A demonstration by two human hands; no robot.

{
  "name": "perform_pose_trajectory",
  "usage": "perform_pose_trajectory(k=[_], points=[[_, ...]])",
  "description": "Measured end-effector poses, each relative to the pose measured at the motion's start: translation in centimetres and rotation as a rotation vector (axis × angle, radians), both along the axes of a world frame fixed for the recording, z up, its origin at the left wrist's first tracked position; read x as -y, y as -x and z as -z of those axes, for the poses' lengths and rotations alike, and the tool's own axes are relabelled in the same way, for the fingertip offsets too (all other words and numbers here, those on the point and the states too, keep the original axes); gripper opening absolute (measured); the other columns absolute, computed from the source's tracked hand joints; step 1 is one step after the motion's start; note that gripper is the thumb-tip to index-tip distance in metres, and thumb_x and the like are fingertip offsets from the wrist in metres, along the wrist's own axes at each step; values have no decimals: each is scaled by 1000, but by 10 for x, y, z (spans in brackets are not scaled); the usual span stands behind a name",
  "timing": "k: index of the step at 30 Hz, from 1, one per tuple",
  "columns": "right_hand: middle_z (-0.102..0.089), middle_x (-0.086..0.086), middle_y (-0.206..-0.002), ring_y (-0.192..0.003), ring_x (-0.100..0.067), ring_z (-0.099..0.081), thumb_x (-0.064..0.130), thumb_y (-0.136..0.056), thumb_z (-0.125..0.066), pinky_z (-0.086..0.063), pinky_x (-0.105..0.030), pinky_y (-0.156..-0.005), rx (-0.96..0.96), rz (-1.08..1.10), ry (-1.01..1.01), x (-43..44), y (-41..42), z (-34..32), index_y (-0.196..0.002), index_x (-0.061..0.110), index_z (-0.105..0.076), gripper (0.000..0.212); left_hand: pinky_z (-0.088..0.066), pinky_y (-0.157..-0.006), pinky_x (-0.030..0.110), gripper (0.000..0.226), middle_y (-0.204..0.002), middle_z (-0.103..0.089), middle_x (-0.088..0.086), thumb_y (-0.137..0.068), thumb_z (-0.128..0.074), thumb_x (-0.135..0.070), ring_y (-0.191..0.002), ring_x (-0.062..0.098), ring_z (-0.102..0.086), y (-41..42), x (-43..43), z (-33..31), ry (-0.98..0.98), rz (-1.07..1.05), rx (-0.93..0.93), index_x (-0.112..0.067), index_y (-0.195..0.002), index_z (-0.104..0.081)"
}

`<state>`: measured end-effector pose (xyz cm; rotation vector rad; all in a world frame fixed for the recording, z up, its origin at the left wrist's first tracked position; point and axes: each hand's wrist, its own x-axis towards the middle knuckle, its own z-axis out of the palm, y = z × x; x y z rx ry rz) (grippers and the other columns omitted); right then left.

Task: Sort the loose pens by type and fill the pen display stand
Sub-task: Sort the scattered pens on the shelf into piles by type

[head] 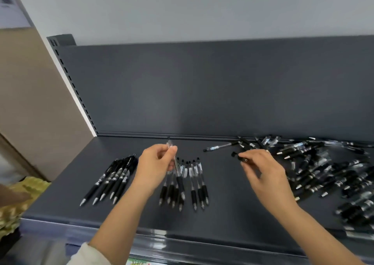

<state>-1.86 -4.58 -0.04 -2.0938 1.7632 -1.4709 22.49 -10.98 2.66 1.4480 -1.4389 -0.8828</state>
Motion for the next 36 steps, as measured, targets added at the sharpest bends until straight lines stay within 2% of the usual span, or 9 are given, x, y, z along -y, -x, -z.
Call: perform_pose_trajectory(k=[3,6,11,16,20,23,28,31,36], points=[[-58,7,-97,-89,-4,-56,-1,-83,-64,-47,-16,-81,15,-18,-15,1,-3,0,-101,9,-68,21,-47,-67,26,22,-68,-64,-2,-89,-59,-33,-67,17,-61,9,5,15,-13,94,460,-16,-80,-68],[-59,7,-96,-86,-6,-57,-2,-81,-66,-49,-19,-77,15,-24,-35,-1,-3,4,-99,10,-68,21,-37,-56,26,32,-60,-52,4,-90,-57,-31,-58,21,-46,22,8,29,-46,158,693,-8,-68,-59],[-60,9,-96,-86,-4,-58,-3,-78,-68,-50,-19,-77,-15,0,-101,-11,3,15,-97,12,-68,24,-52,-72,34,27,-82,-68,12,-86,-61,-30,-81,29,-63,34,15,44,39,152,776,-3,-86,-67],[-59,14,-90,-83,-1,-59,7,-80,-68,-49,-17,-77,37,63,-199,-21,7,20,-93,18,-67,17,-38,-64,28,25,-85,-58,5,-88,-60,-35,-83,25,-59,34,14,50,144,121,762,-10,-87,-64],[-59,12,-83,-80,-3,-58,6,-79,-67,-46,-13,-69,98,146,-224,-23,4,24,-85,21,-64,17,-37,-69,21,23,-92,-56,0,-91,-57,-34,-80,14,-57,36,3,41,230,130,657,-17,-100,-68],[-63,10,-82,-82,0,-60,2,-79,-68,-47,-10,-72,231,168,-183,-23,-5,22,-83,20,-66,19,-46,-69,22,26,-79,-65,-4,-91,-54,-38,-69,8,-58,48,-11,28,131,242,529,-18,-91,-71],[-65,15,-85,-80,-1,-63,2,-76,-71,-51,-14,-73,307,72,-87,-26,-28,12,-85,27,-65,27,-57,-74,25,29,-93,-70,6,-94,-51,-34,-81,14,-68,80,-31,16,-379,343,-228,-9,-99,-65],[-64,15,-87,-83,-2,-62,7,-76,-73,-50,-14,-74,237,3,-115,-27,-32,13,-88,21,-69,19,-57,-73,23,20,-92,-69,6,-95,-51,-18,-86,16,-68,89,-34,12,-419,302,-517,-4,-106,-61],[-61,15,-98,-94,1,-56,38,-82,-67,-44,-14,-85,109,7,-322,-21,-5,13,-103,22,-67,27,-55,-64,24,13,-87,-63,1,-93,-53,-11,-78,12,-63,90,-26,13,-339,226,-434,-13,-104,-60]])
